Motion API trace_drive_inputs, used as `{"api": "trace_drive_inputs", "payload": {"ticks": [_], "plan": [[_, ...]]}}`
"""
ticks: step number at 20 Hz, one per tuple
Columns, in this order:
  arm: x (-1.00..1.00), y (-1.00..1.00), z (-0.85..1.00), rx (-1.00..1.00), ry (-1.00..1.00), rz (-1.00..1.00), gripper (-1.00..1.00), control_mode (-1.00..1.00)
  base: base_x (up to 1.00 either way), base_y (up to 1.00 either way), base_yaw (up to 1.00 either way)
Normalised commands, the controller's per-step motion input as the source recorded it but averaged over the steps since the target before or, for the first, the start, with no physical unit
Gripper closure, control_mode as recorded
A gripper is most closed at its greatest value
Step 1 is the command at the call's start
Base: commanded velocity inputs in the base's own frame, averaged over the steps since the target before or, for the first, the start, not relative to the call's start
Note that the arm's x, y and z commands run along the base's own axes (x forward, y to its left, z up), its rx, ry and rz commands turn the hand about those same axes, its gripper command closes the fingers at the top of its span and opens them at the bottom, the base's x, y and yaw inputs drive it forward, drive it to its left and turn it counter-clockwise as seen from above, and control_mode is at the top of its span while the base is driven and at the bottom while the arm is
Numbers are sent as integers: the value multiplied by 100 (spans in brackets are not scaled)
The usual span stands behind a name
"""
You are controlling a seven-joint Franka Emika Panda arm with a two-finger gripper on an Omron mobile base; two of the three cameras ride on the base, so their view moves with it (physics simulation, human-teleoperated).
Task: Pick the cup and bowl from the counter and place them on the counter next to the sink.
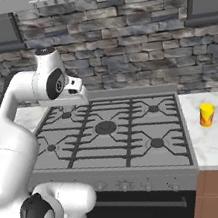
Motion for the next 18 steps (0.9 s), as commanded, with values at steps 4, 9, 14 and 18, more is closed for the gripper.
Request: {"api": "trace_drive_inputs", "payload": {"ticks": [4, 9, 14, 18], "plan": [[1, 0, -7, 0, 0, -3, -100, -100, 0, 0, 0], [-2, -82, -22, 0, 11, 0, -100, -100, 0, 0, 0], [-12, -100, -12, 0, 9, 4, -100, -100, 0, 0, 0], [-14, -100, -1, -2, 5, 2, -100, -100, 0, 0, 0]]}}
